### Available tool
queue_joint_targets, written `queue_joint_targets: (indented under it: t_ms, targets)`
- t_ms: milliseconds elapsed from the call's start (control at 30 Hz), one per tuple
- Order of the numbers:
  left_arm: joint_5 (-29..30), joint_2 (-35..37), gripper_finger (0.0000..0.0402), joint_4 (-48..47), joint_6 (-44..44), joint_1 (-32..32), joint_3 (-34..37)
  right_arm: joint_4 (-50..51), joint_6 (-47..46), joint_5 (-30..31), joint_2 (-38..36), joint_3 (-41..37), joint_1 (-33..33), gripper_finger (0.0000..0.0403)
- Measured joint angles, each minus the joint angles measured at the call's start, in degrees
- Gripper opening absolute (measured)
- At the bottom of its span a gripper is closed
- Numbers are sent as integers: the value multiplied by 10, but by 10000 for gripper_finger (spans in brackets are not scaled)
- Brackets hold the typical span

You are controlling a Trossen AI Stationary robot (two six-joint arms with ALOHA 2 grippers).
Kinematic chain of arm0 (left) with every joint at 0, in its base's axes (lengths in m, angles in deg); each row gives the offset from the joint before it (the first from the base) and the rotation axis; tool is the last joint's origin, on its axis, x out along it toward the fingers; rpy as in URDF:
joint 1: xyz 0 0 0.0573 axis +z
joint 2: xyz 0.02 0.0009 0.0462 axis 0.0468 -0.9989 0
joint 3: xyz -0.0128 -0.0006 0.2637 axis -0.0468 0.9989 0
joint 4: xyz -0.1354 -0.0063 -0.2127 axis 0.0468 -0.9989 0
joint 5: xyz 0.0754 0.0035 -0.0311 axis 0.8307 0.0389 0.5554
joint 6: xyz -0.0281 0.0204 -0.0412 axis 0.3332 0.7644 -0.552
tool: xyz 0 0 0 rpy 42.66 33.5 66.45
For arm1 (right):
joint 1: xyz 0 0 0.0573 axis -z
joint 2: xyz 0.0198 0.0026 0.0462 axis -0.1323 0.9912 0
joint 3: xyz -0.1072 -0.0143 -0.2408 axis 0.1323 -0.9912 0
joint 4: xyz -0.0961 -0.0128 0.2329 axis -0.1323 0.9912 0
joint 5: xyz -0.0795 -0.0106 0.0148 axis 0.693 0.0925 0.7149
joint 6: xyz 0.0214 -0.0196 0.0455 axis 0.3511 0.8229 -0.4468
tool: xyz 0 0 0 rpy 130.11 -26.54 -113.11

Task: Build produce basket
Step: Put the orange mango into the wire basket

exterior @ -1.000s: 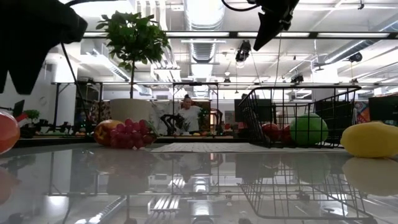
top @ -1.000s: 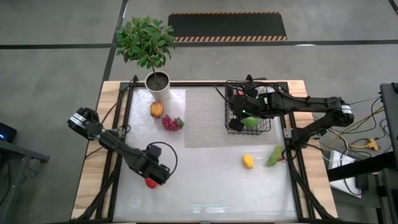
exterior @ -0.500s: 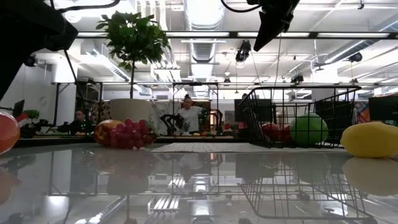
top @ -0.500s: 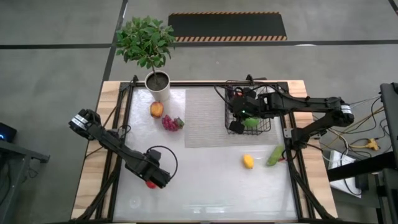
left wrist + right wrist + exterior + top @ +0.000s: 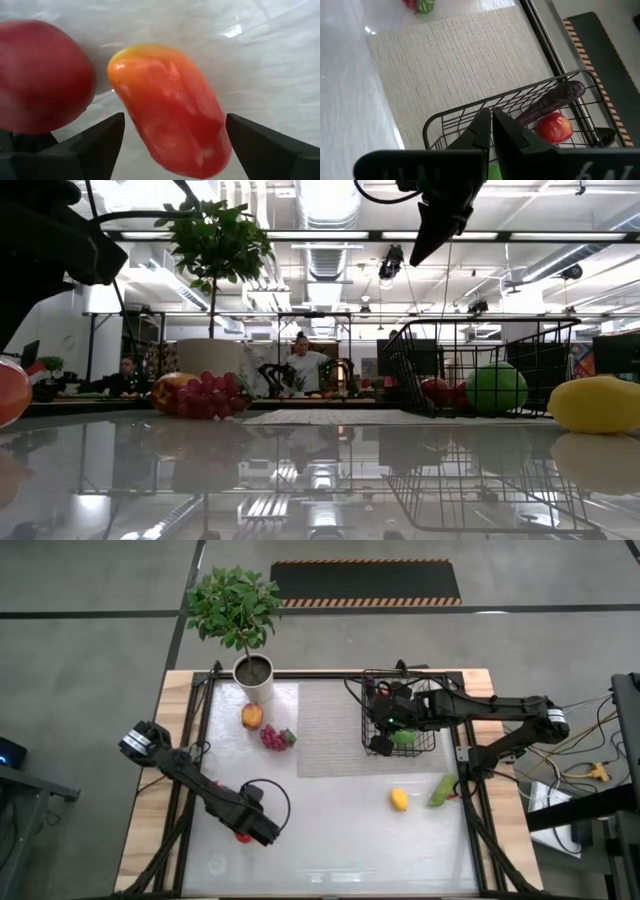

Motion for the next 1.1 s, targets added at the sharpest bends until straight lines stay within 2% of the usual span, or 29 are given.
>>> queue_joint_targets:
  t_ms: [167, 467, 633, 733, 833, 967, 1100]
  targets:
    - [0, -8, 304, 9, 8, 1, 0, 0, 0, 0, 0, -4, 0, 9]
    - [5, -8, 222, 6, 25, 1, 0, 0, 0, 0, 0, -13, 0, 9]
    - [21, -1, 207, 10, 49, 1, -5, -4, 4, 0, -7, -19, -10, 9]
    - [66, 14, 206, 9, 74, 1, -19, -36, 19, 0, -25, -32, -33, 9]
    - [138, 30, 205, 13, 110, 1, -36, -89, 53, -11, -52, -59, -64, 9]
    - [249, 56, 205, 29, 195, 1, -55, -200, 108, -99, -100, -124, -99, 8]
    - [347, 84, 205, 122, 347, 1, -56, -347, 181, -214, -149, -218, -122, 8]
